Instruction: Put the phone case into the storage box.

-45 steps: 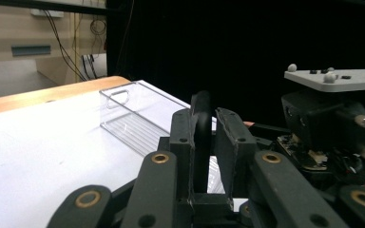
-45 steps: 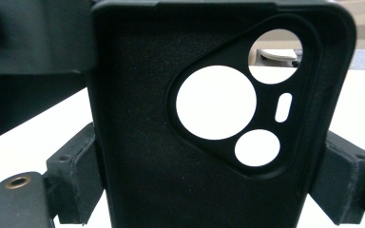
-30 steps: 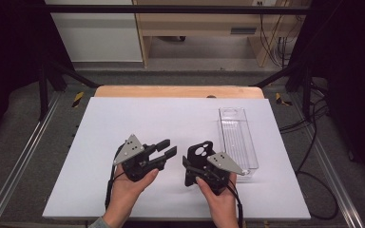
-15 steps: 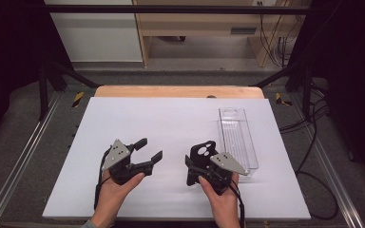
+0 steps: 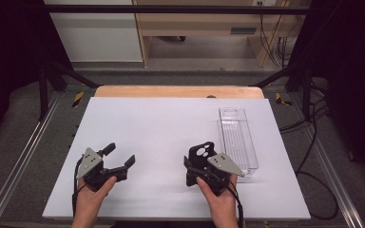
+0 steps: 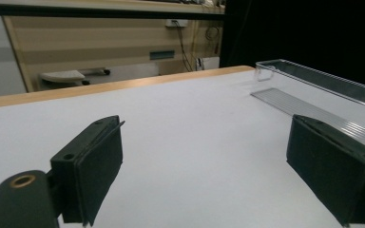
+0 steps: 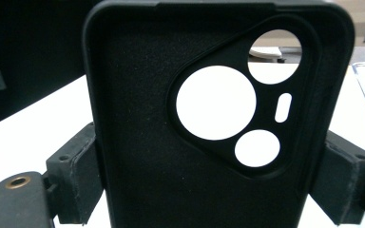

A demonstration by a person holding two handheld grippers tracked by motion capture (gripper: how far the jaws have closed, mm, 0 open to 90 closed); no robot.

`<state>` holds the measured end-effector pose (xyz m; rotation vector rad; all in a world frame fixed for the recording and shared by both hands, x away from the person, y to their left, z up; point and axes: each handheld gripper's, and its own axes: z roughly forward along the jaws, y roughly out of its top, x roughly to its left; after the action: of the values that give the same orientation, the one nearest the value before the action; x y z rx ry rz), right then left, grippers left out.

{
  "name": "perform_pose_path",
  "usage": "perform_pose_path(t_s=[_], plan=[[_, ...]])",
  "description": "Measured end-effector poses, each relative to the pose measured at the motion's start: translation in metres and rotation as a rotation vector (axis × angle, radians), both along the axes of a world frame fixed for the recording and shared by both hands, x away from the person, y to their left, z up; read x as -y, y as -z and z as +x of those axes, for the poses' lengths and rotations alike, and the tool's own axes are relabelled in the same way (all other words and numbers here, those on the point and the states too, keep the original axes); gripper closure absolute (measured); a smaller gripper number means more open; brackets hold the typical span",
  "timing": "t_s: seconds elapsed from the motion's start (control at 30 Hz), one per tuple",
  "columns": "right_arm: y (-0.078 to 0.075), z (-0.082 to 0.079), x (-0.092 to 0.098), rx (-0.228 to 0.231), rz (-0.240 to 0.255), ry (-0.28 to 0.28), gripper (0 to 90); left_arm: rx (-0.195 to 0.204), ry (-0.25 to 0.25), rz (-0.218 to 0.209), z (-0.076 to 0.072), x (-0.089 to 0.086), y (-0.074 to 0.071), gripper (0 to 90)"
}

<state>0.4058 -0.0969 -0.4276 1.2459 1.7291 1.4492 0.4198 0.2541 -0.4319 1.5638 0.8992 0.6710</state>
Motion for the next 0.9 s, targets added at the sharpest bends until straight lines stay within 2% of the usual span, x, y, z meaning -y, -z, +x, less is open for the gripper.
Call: perform_pose_path(t_s=[0.07, 0.13, 0.27, 0.33, 0.47, 0.57, 0.63, 0.73, 0.9], plan=[[0.001, 0.001, -0.001, -0.011, 0.014, 0.004, 13.2, 0.014, 0.002, 0.022, 0.002, -0.006, -0.002, 10.6], [0.002, 0.003, -0.003, -0.013, 0.01, 0.008, 13.2, 0.032, -0.02, 0.026, 0.002, -0.012, -0.002, 10.0], [0.002, 0.004, -0.005, -0.012, 0.004, 0.007, 13.2, 0.011, -0.034, 0.027, 0.003, -0.02, 0.007, 8.3], [0.0, 0.005, -0.006, -0.014, 0.003, 0.006, 13.3, 0.007, -0.036, 0.01, 0.002, -0.021, 0.012, 7.6], [-0.006, 0.006, -0.009, -0.005, 0.011, -0.003, 13.2, 0.023, -0.033, 0.036, 0.003, -0.02, 0.011, 7.1], [-0.01, 0.012, -0.008, 0.003, -0.006, -0.002, 13.2, 0.022, -0.03, 0.047, 0.001, -0.021, 0.012, 6.5], [-0.013, 0.016, -0.006, 0.001, 0.001, 0.0, 13.2, 0.018, -0.033, 0.038, 0.001, -0.023, 0.013, 6.4], [-0.018, 0.022, -0.001, -0.002, 0.021, 0.002, 13.2, 0.017, -0.05, 0.051, 0.002, -0.023, 0.014, 6.4], [-0.028, 0.031, 0.004, -0.001, 0.008, 0.005, 13.1, 0.001, -0.063, 0.048, 0.004, -0.024, 0.016, 6.4]])
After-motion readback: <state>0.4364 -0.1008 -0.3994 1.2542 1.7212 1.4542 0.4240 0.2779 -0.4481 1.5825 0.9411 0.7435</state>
